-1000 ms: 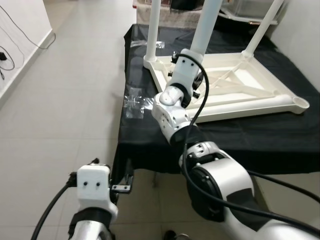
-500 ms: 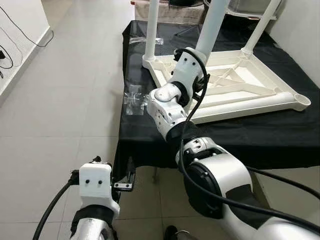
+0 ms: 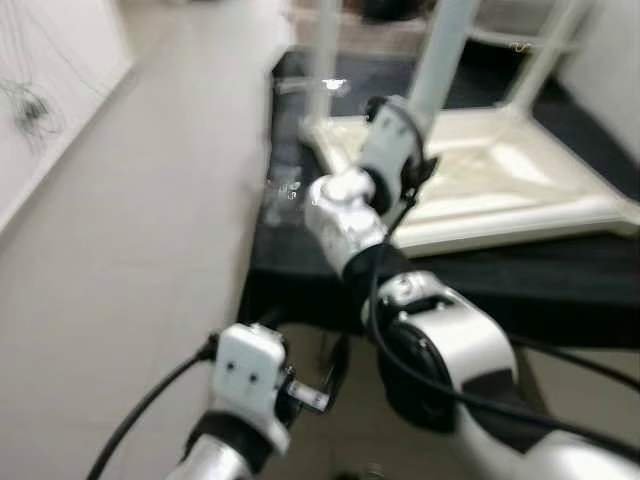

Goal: Building children table

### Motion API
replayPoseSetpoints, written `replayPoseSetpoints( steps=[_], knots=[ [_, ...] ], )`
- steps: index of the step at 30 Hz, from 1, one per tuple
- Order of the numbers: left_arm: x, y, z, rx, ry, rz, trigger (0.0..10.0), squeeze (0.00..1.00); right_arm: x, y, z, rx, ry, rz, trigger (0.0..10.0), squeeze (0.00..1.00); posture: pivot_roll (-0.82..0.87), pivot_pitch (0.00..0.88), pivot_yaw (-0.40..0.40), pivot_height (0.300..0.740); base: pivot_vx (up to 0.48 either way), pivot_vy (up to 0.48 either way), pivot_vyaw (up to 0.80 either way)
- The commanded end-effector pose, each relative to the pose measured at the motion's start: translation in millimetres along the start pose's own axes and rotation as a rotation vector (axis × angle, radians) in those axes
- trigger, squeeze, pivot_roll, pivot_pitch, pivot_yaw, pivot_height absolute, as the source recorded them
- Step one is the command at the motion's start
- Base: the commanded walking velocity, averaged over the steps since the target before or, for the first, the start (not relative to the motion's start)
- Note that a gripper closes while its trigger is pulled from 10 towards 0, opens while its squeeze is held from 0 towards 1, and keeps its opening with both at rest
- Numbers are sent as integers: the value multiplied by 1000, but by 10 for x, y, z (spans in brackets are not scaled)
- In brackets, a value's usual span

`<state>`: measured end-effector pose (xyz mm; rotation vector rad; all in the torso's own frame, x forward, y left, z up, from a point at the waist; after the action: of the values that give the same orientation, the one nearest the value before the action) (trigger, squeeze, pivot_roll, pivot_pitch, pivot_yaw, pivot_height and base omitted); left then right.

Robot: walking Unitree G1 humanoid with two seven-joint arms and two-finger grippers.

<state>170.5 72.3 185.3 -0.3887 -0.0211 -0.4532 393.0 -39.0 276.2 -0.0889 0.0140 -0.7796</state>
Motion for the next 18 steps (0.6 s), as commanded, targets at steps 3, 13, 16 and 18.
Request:
replayPoseSetpoints(
  steps=[3, 13, 16, 18],
  knots=[
    [6, -70, -22, -39, 5, -21, 10000, 0, -101, 80, -333, -62, 155, 67, 10000, 0, 105, 275, -106, 740, 0, 0, 0],
    [-11, -25, -61, -27, 18, 0, 10000, 0, -121, 103, -358, -65, 156, 94, 10000, 0, 101, 273, -108, 740, 0, 0, 0],
    [-12, -23, -60, -26, 17, 4, 10000, 0, -132, 119, -359, -50, 166, 115, 10000, 0, 101, 273, -108, 740, 0, 0, 0],
    [-13, -25, -63, -26, 17, 4, 10000, 0, -142, 140, -363, -14, 184, 146, 10000, 1000, 102, 268, -108, 740, 0, 0, 0]
  ],
)
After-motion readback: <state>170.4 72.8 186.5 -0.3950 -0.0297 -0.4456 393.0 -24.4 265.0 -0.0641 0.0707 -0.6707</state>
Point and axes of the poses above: a point about 5 cm out from each wrist's last joint towards the gripper, its own x axis pointing out of the wrist towards the gripper, its own z axis along the axis of the wrist's last joint, y = z × x, the point moved 1 cm from there along x, pointing out of the wrist towards the gripper, and after that the axes turned 15 degrees about -x, right-handed, at the moved point
